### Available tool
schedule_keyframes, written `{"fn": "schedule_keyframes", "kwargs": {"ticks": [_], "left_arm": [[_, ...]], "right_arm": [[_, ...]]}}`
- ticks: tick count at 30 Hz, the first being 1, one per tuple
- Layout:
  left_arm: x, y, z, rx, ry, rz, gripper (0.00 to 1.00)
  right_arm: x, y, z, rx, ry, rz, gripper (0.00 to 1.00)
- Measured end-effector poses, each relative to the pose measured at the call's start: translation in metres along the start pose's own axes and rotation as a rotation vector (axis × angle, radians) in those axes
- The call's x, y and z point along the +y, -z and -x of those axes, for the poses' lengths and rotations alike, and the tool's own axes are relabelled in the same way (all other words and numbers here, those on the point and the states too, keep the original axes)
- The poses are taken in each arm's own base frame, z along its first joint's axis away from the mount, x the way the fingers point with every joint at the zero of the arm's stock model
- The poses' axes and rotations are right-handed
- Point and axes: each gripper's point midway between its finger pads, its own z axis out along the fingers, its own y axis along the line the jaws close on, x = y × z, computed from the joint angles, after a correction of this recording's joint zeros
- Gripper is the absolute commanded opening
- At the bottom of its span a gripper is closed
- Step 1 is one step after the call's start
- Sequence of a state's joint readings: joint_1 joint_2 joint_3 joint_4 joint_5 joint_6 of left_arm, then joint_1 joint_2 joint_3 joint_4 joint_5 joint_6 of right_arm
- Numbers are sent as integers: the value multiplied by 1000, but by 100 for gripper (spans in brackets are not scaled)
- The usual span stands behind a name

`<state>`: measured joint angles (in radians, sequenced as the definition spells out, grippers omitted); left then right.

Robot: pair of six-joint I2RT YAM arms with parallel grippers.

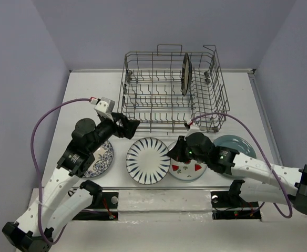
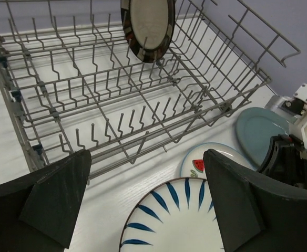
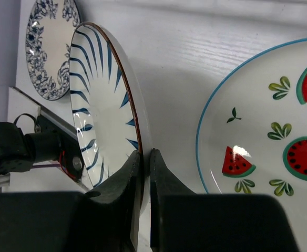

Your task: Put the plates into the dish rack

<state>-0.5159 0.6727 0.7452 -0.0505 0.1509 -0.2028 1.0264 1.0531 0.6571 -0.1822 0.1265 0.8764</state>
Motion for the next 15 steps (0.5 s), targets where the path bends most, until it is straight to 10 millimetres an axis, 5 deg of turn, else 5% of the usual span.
{"fn": "schedule_keyframes", "kwargs": {"ticks": [9, 15], "left_arm": [[-6, -8, -10, 59, 57, -83, 99], [9, -3, -24, 124, 123, -5, 99]], "right_arm": [[1, 14, 41, -50, -39, 67, 7], [10, 23, 74, -100, -34, 117, 7]]}}
